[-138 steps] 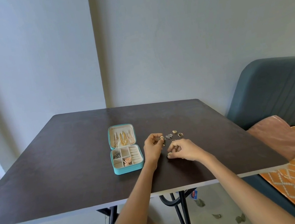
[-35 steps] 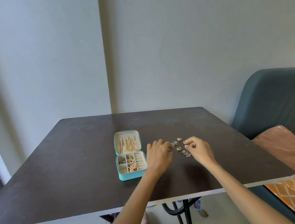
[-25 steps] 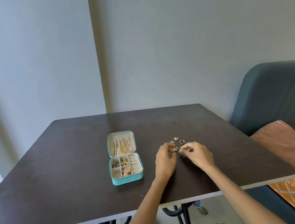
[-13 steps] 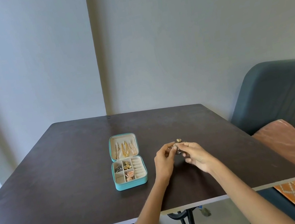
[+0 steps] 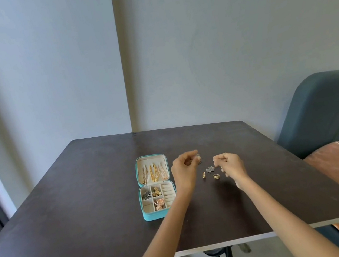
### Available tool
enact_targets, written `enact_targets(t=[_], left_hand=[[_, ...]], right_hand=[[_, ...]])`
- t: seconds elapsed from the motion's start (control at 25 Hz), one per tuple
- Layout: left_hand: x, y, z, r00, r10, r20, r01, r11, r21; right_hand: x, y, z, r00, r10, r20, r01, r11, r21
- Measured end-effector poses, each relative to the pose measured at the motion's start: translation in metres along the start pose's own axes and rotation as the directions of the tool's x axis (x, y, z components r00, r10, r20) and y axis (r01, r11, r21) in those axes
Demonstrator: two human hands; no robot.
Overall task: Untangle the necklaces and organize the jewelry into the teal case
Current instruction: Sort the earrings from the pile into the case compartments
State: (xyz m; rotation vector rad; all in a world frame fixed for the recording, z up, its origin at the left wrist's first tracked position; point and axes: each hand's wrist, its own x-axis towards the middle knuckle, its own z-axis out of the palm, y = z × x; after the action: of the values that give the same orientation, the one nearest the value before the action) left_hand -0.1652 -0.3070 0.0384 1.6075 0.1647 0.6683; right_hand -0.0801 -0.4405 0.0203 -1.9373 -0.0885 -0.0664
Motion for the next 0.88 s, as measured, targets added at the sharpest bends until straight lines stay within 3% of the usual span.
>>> enact_targets(t=[0.12,0.24,0.72,0.8,0.88], left_hand=[[0.013,0.001,-0.013,0.999,-0.030,-0.011,0.030,1.000,-0.005],[0.015,-0.006,-0.016,0.999,-0.048,0.008,0.047,0.998,0.044],[0.020,-0.012,-0.040,0.996,-0.074,0.047,0.070,0.995,0.075],[0.019,-0.011,-0.045,0.996,-0.074,0.049,0.070,0.994,0.084],[0.019,-0.011,-0.049,0.996,-0.073,0.041,0.069,0.994,0.084]], right_hand=[[0.008,-0.008,0.012,1.000,0.004,0.011,0.001,0.912,-0.410],[0.011,-0.014,0.022,0.998,0.055,0.016,-0.035,0.802,-0.597],[0.016,-0.008,0.019,0.997,0.060,-0.050,-0.078,0.791,-0.606],[0.014,-0.008,0.021,0.999,0.020,-0.032,-0.034,0.847,-0.530],[0.011,-0.009,0.023,0.999,-0.019,0.029,0.028,0.948,-0.316]])
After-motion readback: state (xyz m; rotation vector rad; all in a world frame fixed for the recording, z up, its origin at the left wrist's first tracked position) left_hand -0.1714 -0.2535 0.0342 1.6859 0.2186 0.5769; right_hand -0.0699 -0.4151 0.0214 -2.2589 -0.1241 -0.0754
